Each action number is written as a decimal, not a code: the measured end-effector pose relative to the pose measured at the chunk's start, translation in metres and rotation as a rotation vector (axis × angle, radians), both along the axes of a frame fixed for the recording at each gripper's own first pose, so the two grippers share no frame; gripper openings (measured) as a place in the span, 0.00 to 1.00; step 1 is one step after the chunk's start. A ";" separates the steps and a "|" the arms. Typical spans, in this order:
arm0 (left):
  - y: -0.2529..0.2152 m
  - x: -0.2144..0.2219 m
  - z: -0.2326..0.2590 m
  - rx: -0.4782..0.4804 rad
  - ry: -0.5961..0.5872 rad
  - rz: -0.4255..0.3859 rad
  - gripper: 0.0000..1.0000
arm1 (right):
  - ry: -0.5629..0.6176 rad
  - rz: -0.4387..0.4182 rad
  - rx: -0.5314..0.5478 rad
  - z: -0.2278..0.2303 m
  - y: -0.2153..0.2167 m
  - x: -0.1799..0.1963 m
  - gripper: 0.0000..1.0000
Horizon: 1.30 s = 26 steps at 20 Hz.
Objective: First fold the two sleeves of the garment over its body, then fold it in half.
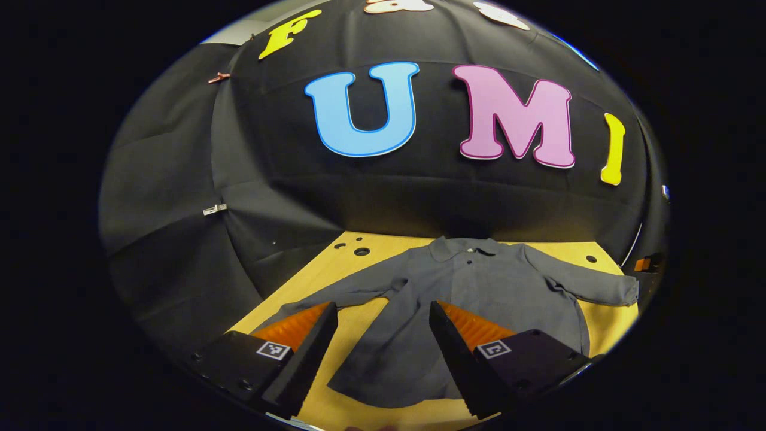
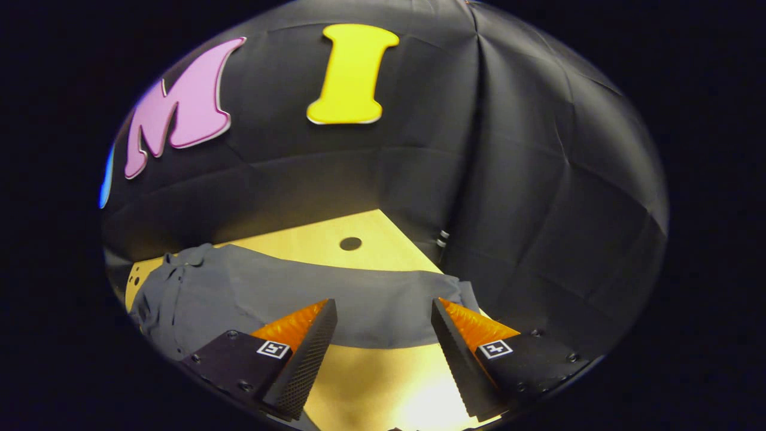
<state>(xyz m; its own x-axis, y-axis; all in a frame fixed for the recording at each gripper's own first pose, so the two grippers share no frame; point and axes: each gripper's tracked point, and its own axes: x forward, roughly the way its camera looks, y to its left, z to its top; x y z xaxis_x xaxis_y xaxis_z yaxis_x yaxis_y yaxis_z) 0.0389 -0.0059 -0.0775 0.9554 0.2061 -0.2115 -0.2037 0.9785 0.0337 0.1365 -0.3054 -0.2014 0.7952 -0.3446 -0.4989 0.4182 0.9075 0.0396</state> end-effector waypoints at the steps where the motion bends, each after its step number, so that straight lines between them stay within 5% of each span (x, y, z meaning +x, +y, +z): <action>1: 0.000 0.000 -0.003 -0.007 0.007 0.002 0.97 | 0.028 -0.013 -0.012 -0.009 -0.011 0.000 0.98; 13: 0.015 -0.014 -0.047 -0.054 0.135 0.087 0.97 | 0.255 -0.141 0.074 -0.102 -0.093 0.009 0.98; 26: 0.008 -0.009 -0.044 -0.021 0.146 0.073 0.97 | 0.325 -0.155 0.195 -0.138 -0.102 0.013 0.94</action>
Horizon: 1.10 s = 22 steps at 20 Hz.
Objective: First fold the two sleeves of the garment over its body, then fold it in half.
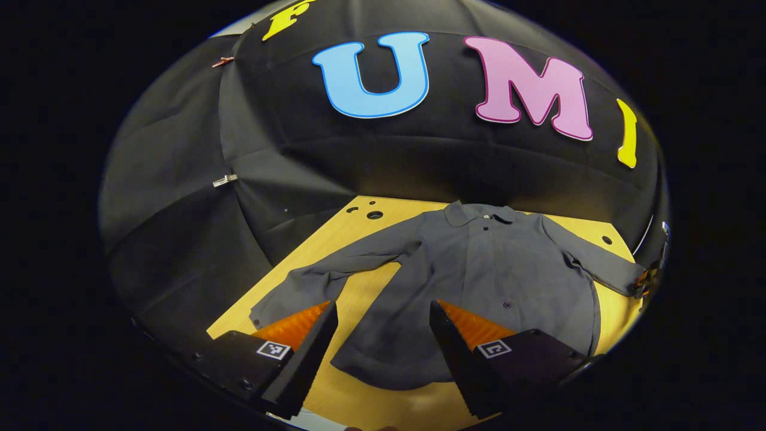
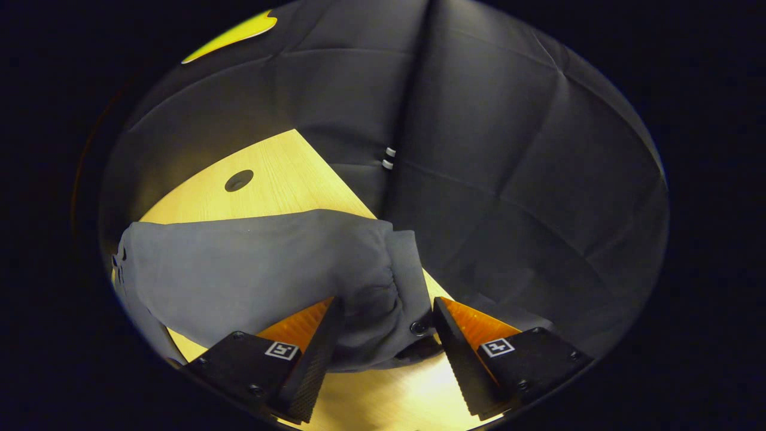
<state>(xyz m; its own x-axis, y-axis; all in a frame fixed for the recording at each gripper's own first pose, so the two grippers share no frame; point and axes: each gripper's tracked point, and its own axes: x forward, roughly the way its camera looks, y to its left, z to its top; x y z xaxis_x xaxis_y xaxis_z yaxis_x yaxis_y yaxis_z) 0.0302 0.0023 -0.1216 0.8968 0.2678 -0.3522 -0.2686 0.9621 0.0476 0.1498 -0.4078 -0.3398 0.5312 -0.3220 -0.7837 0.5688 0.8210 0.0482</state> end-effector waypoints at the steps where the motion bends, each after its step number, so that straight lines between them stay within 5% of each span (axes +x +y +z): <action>1: -0.002 0.003 -0.001 -0.001 -0.001 -0.001 0.97 | -0.007 -0.006 0.020 -0.002 0.004 0.001 0.78; 3: -0.005 0.006 0.002 -0.004 -0.005 -0.007 0.97 | -0.014 0.008 0.023 -0.002 0.006 0.004 0.70; 6: -0.004 0.007 0.000 -0.003 -0.003 -0.008 0.97 | -0.017 0.070 0.001 -0.002 0.017 0.010 0.27; 9: -0.004 0.008 -0.001 -0.013 0.001 0.003 0.97 | -0.014 0.093 -0.021 0.000 0.019 0.015 0.10; 16: 0.004 0.009 0.007 -0.017 -0.009 0.017 0.97 | -0.005 0.179 -0.077 0.011 0.021 0.017 0.08; 22: 0.013 0.007 0.004 -0.065 -0.013 0.027 0.97 | -0.109 0.267 -0.092 0.077 0.063 0.044 0.08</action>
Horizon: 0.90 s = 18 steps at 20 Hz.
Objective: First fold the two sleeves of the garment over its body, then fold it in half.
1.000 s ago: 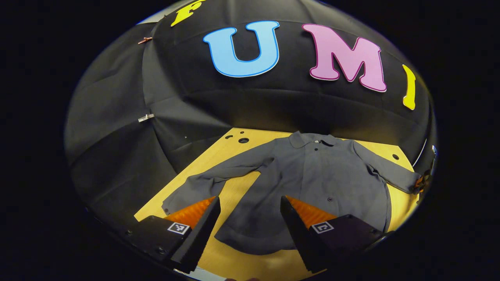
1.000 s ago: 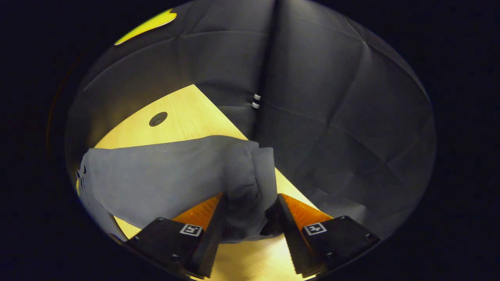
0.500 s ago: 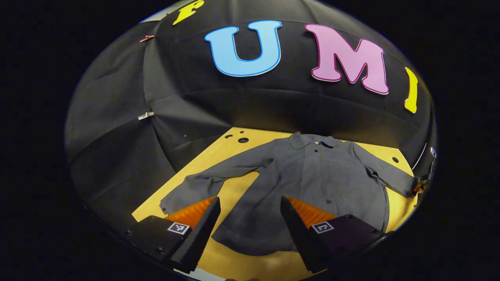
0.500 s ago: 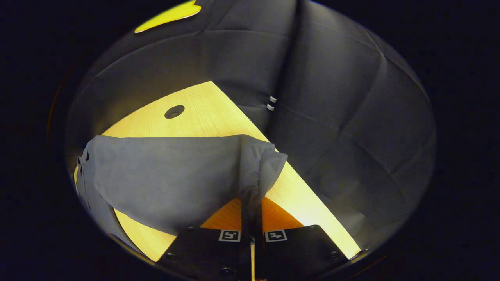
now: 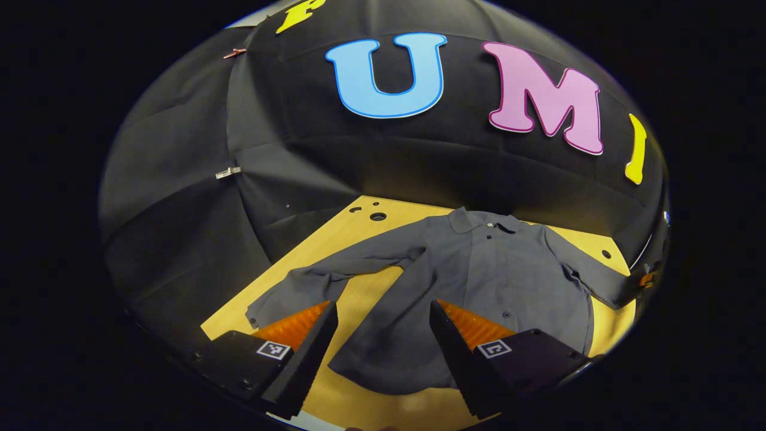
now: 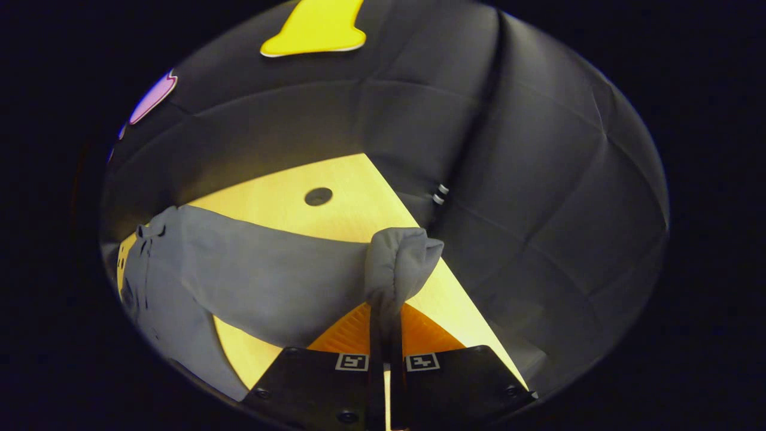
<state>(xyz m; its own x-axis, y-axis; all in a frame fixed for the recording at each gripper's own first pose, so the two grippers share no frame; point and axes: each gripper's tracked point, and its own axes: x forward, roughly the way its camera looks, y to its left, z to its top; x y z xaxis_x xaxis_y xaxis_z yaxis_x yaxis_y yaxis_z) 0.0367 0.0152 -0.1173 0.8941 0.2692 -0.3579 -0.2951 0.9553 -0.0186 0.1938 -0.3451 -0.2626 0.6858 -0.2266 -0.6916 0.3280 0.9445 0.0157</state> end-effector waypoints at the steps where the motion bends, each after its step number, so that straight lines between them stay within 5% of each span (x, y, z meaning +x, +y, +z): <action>1: 0.004 -0.001 0.001 -0.002 -0.001 0.003 0.97 | -0.015 0.019 -0.014 0.015 0.010 0.005 0.08; 7: 0.043 -0.002 0.011 0.020 -0.035 0.030 0.97 | -0.102 0.164 -0.063 0.080 0.090 0.047 0.08; 18: 0.102 0.009 0.000 -0.093 -0.025 0.081 0.98 | -0.239 0.423 -0.037 0.181 0.311 0.134 0.08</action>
